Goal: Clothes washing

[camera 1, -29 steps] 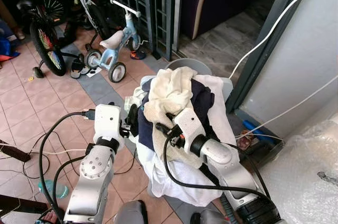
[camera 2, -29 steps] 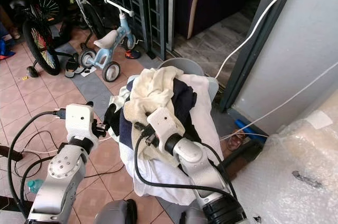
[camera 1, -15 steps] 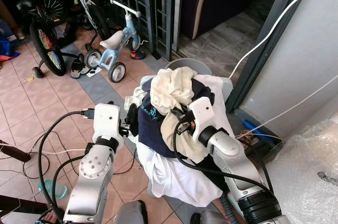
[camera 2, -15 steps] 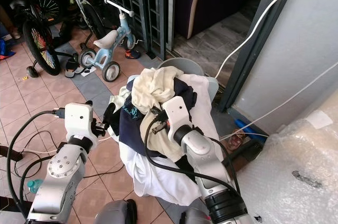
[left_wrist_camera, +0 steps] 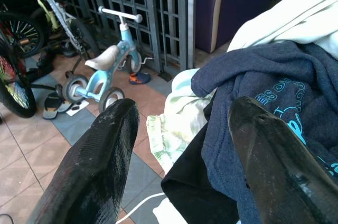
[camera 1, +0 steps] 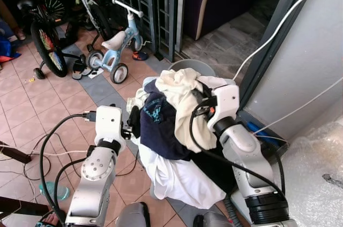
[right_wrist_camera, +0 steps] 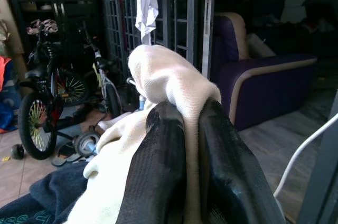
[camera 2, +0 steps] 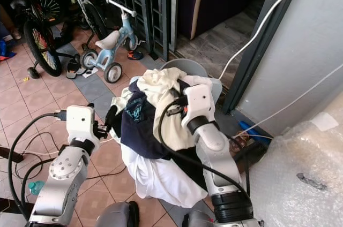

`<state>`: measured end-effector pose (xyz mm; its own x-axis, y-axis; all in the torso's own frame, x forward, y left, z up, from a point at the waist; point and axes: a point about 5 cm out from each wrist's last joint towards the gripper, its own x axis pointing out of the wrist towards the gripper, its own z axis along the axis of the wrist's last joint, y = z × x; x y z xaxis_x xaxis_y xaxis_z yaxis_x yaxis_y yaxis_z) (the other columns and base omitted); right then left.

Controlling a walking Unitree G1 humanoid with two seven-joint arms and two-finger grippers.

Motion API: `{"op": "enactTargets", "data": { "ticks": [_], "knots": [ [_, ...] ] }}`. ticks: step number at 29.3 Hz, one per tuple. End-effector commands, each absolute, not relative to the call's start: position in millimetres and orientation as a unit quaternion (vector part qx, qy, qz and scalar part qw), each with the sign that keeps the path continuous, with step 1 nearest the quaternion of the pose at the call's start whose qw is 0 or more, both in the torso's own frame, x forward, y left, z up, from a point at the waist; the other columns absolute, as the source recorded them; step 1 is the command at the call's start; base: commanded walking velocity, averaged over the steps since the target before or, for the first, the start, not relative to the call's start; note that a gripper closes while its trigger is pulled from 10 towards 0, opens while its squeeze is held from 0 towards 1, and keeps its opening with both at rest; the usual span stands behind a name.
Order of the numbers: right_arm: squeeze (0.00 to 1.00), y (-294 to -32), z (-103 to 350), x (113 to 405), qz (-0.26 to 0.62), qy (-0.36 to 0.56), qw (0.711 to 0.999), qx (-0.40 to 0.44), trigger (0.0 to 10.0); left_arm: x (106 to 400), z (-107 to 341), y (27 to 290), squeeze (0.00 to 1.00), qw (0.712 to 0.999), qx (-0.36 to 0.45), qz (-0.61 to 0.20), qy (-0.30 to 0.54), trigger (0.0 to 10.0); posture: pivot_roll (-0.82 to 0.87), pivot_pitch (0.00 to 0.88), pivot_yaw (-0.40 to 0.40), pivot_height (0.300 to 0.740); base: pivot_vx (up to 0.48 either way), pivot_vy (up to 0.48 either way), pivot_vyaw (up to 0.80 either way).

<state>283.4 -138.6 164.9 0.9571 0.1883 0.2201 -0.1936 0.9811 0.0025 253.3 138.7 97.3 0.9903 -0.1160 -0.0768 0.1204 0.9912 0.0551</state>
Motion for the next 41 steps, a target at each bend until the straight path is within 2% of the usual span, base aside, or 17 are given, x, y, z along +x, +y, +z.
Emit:
{"op": "enactTargets", "data": {
  "ticks": [1,8,19,31,32,34,35,41],
  "knots": [
    [0.00,-149,171,276,0.068,-0.123,0.990,0.006,0.0,254,96,136,0.00,0.997,0.033,-0.062,0.041,10.0,-0.03,0.062,0.063,0.740,0.000,0.000,0.00],
    [0.00,-161,168,254,0.053,-0.117,0.991,-0.026,0.0,264,96,123,0.00,0.995,0.031,-0.089,0.038,10.0,-0.08,0.061,0.082,0.740,0.000,0.000,0.00],
    [0.00,-149,175,261,0.068,-0.123,0.990,-0.031,0.0,264,97,128,0.00,0.995,0.034,-0.083,0.033,10.0,-0.06,0.062,0.076,0.740,-0.282,0.000,0.00],
    [0.00,-149,177,268,0.068,-0.123,0.989,-0.034,0.0,265,97,127,0.00,0.996,0.031,-0.078,0.029,10.0,-0.05,0.050,0.066,0.740,-0.321,0.000,0.00],
    [0.00,-149,178,270,0.068,-0.125,0.989,-0.035,2.8,266,98,127,0.00,0.996,0.032,-0.079,0.026,10.0,-0.05,0.047,0.065,0.740,0.000,0.000,0.00],
    [0.00,-149,178,270,0.068,-0.125,0.989,-0.035,2.8,266,98,127,0.00,0.996,0.032,-0.078,0.026,10.0,-0.05,0.046,0.065,0.740,0.000,0.000,0.00],
    [0.00,-150,179,272,0.065,-0.125,0.989,-0.039,10.0,267,98,126,0.00,0.996,0.029,-0.078,0.025,10.0,-0.05,0.047,0.065,0.740,0.000,0.000,0.00],
    [0.00,-150,181,277,0.062,-0.122,0.990,-0.044,10.0,270,100,125,0.00,0.996,0.024,-0.080,0.019,10.0,-0.06,0.051,0.062,0.740,0.000,0.000,-0.62]
  ]
}}
